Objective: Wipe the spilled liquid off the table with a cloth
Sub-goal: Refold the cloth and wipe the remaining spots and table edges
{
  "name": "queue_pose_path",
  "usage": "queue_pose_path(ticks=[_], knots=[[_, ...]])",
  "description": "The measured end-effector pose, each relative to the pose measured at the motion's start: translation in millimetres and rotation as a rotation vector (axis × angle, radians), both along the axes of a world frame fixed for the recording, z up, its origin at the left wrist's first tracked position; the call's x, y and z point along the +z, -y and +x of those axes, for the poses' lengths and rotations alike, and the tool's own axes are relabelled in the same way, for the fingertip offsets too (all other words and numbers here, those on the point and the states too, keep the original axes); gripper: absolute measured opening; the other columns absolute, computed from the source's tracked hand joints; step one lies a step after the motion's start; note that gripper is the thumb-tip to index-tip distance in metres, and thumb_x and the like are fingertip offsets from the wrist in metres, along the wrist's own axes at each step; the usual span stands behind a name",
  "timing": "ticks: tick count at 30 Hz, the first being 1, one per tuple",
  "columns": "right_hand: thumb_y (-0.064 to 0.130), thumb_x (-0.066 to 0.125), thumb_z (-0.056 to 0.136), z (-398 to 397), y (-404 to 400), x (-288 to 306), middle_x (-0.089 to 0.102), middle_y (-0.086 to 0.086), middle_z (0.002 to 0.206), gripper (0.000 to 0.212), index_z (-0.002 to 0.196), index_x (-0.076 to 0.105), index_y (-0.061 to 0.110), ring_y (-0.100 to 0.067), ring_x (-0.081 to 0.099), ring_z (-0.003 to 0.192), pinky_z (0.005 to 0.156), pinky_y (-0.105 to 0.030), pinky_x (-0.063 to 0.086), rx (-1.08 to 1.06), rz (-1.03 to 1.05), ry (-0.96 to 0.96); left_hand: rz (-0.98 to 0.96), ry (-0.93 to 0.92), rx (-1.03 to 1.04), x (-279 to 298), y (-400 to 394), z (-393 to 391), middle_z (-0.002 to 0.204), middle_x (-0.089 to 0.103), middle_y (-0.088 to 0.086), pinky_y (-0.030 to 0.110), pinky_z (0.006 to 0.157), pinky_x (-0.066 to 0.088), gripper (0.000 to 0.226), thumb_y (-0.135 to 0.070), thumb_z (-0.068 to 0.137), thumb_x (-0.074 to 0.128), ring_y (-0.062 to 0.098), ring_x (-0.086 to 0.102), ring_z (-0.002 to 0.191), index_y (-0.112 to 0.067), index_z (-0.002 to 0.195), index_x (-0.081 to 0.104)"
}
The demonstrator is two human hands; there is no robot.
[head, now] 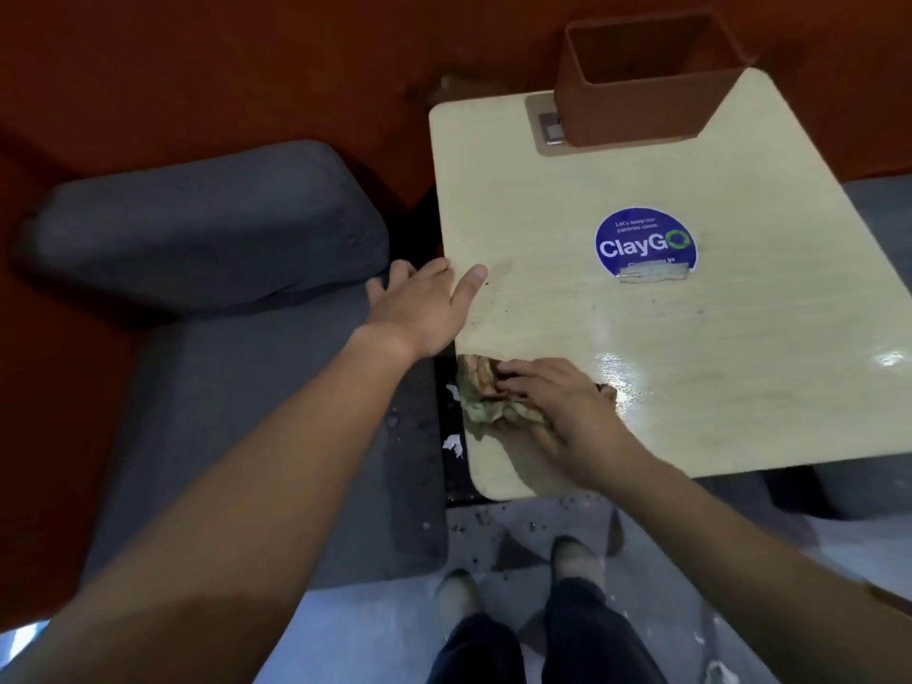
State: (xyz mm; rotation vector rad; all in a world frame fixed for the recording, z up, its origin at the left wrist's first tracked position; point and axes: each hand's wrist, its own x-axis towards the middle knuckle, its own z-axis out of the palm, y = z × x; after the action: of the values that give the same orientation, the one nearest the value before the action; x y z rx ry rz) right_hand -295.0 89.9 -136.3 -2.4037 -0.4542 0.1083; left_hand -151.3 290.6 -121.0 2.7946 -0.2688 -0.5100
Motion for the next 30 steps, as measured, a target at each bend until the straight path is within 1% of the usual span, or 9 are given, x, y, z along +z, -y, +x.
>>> queue_pose_path(ticks=[3, 6, 10, 13, 15, 18, 22, 25, 30], knots=[[0.009, 0.078, 0.083, -42.0, -17.3, -15.3, 0.063, -0.001, 0.145, 0.047, 0.129, 0.071, 0.011, -0.03, 0.063, 0.116, 0.094, -0.049, 0.054, 0.154, -0.1, 0.052, 0.048, -0.016, -0.02, 0.9, 2.2, 1.3, 0.159, 0.039, -0.013, 0.062, 0.115, 0.019, 0.098, -0.082, 0.09, -0.009, 0.032, 0.027, 0.145, -0.03, 0.146, 0.053], [0.011, 0.057, 0.084, -90.8, -26.4, -18.9, 0.058, 0.006, 0.15, 0.051, 0.134, 0.067, 0.018, -0.025, 0.058, 0.121, 0.099, -0.042, 0.052, 0.283, -0.109, 0.048, 0.059, -0.025, -0.021, 1.6, 3.3, 3.0, 0.158, 0.04, -0.01, 0.065, 0.116, 0.019, 0.099, -0.082, 0.091, -0.007, 0.033, 0.027, 0.147, -0.024, 0.143, 0.054], [0.018, 0.056, 0.095, -105.5, -37.1, -10.5, 0.048, 0.007, 0.154, 0.05, 0.145, 0.054, 0.02, -0.021, 0.047, 0.126, 0.105, -0.037, 0.046, -0.009, -0.006, 0.044, 0.096, -0.006, -0.04, -1.9, 4.5, 2.2, 0.167, 0.031, -0.011, 0.065, 0.116, 0.021, 0.101, -0.083, 0.09, -0.007, 0.034, 0.026, 0.149, -0.023, 0.152, 0.046], [0.021, 0.056, 0.093, -86.6, -60.5, -3.9, 0.044, -0.003, 0.16, 0.054, 0.146, 0.052, 0.025, -0.033, 0.05, 0.119, 0.097, -0.044, 0.048, -0.189, -0.189, 0.097, 0.12, 0.001, -0.044, -4.1, 4.8, 3.0, 0.168, 0.03, -0.011, 0.062, 0.113, 0.023, 0.103, -0.084, 0.088, -0.008, 0.034, 0.027, 0.147, -0.024, 0.152, 0.045], [0.028, 0.057, 0.089, -78.7, -72.6, -7.7, 0.045, -0.006, 0.161, 0.056, 0.145, 0.055, 0.024, -0.04, 0.055, 0.117, 0.085, -0.048, 0.05, -0.157, -0.372, 0.115, 0.123, 0.01, -0.05, -4.8, 5.6, 4.1, 0.167, 0.03, -0.011, 0.062, 0.112, 0.024, 0.1, -0.084, 0.089, -0.007, 0.034, 0.028, 0.146, -0.025, 0.15, 0.046], [0.031, 0.05, 0.091, -80.3, -69.2, -20.2, 0.041, -0.005, 0.164, 0.06, 0.15, 0.049, 0.022, -0.041, 0.053, 0.122, 0.081, -0.048, 0.048, -0.151, -0.493, 0.163, 0.143, -0.001, -0.055, -4.6, 2.9, 3.4, 0.168, 0.026, -0.015, 0.059, 0.109, 0.022, 0.091, -0.08, 0.091, -0.003, 0.033, 0.027, 0.146, -0.028, 0.145, 0.048], [0.033, 0.051, 0.092, -75.1, -0.9, -28.4, 0.047, -0.003, 0.16, 0.058, 0.148, 0.054, 0.02, -0.04, 0.05, 0.118, 0.077, -0.044, 0.041, -0.445, -0.529, 0.174, 0.147, -0.002, -0.061, -5.0, 0.9, 0.3, 0.159, 0.036, -0.012, 0.06, 0.108, 0.026, 0.081, -0.078, 0.093, 0.001, 0.033, 0.033, 0.141, -0.027, 0.13, 0.052], [0.035, 0.056, 0.093, -77.4, 94.5, -31.0, 0.051, -0.003, 0.159, 0.054, 0.145, 0.059, 0.02, -0.042, 0.049, 0.119, 0.081, -0.047, 0.046, -0.651, -0.57, 0.076, 0.149, 0.004, -0.054, -4.6, 4.2, -2.2, 0.154, 0.042, -0.005, 0.063, 0.111, 0.027, 0.081, -0.077, 0.096, 0.003, 0.034, 0.034, 0.141, -0.022, 0.131, 0.051], [0.042, 0.034, 0.096, -68.2, 203.6, -16.8, 0.05, -0.012, 0.158, 0.064, 0.145, 0.06, 0.01, -0.047, 0.054, 0.126, 0.103, -0.056, 0.043, -0.875, -0.571, -0.096, 0.162, -0.025, -0.042, -5.2, 8.8, -1.8, 0.17, 0.022, -0.011, 0.061, 0.112, 0.025, 0.079, -0.078, 0.098, 0.012, 0.035, 0.025, 0.147, -0.025, 0.15, 0.041]])
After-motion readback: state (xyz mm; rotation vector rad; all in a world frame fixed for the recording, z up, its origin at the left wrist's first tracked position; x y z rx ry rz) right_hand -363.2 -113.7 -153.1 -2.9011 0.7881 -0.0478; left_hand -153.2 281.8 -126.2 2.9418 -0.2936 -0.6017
